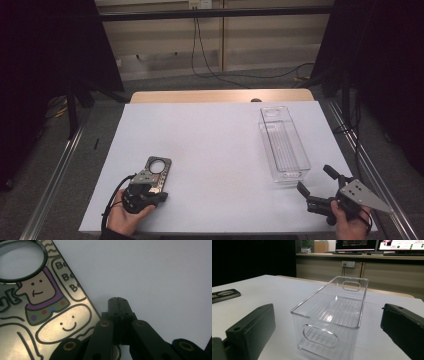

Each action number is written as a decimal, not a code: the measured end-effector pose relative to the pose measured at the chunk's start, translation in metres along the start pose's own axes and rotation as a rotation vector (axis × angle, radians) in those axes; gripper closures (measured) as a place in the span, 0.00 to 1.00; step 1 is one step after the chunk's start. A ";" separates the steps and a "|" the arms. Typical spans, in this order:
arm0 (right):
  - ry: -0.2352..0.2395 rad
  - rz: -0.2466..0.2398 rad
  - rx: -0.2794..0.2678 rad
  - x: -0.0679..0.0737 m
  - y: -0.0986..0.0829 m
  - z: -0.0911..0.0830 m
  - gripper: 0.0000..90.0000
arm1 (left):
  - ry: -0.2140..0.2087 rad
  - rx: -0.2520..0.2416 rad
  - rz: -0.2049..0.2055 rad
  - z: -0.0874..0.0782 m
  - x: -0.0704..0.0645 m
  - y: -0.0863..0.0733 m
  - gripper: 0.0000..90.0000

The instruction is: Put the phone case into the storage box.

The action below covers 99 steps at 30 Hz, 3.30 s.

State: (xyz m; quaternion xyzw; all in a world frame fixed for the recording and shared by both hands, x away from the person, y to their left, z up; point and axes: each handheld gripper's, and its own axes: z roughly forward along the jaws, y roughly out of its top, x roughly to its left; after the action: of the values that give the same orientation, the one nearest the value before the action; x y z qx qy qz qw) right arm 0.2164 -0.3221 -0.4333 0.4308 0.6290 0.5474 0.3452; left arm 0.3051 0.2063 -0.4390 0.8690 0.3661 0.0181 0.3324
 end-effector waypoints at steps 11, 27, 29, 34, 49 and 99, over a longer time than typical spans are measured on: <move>0.006 -0.005 0.001 0.001 0.000 0.000 0.00 | 0.007 0.008 0.011 -0.006 0.005 -0.004 1.00; 0.009 -0.007 0.011 0.002 -0.001 0.001 0.00 | 0.045 0.006 0.000 -0.012 0.010 -0.008 1.00; 0.009 -0.004 0.010 0.001 -0.001 0.001 0.00 | 0.047 0.007 0.001 -0.012 0.010 -0.009 1.00; 0.011 -0.008 0.013 0.001 -0.001 0.001 0.00 | 0.055 0.007 0.004 -0.013 0.008 -0.008 1.00; 0.014 -0.005 0.006 0.001 0.000 0.001 0.00 | 0.085 -0.227 0.073 -0.035 -0.004 -0.003 0.88; 0.022 -0.004 0.025 0.001 -0.002 0.004 0.00 | 0.250 0.045 -0.136 -0.008 0.057 0.039 0.06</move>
State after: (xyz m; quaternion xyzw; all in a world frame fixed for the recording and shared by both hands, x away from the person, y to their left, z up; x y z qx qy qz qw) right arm 0.2188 -0.3195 -0.4355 0.4277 0.6405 0.5435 0.3339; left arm 0.3687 0.2279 -0.4223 0.8404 0.4629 0.0954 0.2651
